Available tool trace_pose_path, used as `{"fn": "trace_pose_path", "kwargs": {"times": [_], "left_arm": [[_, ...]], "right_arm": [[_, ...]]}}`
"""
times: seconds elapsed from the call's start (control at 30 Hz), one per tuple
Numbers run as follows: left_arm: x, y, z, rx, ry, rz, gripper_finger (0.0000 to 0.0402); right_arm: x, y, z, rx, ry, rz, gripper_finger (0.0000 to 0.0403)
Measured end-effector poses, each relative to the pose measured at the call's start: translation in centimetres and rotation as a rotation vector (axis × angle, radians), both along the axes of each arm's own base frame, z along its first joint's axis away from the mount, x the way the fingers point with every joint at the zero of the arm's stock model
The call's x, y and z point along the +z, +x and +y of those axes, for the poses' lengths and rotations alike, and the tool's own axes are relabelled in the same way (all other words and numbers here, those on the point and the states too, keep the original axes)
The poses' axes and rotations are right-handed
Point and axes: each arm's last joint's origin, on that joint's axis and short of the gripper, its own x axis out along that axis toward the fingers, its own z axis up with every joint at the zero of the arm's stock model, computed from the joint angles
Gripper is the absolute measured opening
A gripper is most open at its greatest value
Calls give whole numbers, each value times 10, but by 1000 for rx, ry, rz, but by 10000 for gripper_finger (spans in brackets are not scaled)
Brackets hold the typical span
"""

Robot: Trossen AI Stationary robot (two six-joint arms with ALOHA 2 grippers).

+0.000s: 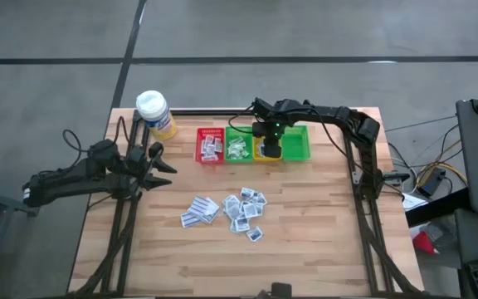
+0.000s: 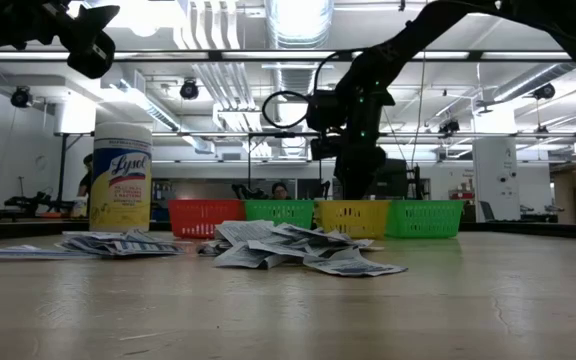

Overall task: Pick & Place First Aid Supplies
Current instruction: Put the alcohol pad into the yellow bin

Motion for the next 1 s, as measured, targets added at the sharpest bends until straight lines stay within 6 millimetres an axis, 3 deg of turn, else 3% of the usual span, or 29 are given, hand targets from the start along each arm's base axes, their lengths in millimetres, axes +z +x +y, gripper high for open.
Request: {"fn": "trace_pose_path", "kwargs": {"times": [0.27,0.5,0.73,1.0], "left_arm": [[7,0,0,-3,-49,-53,175],[5,9,2,-1,-71,0,175],[18,36,7,-35,-61,96,175],[30,75,14,-61,-113,213,175]], "right_arm": [[25,2,15,-38,22,-76,116],[73,-1,34,-105,182,-303,108],[104,-4,72,-45,196,-526,95],[111,-31,109,-57,227,-702,82]]}}
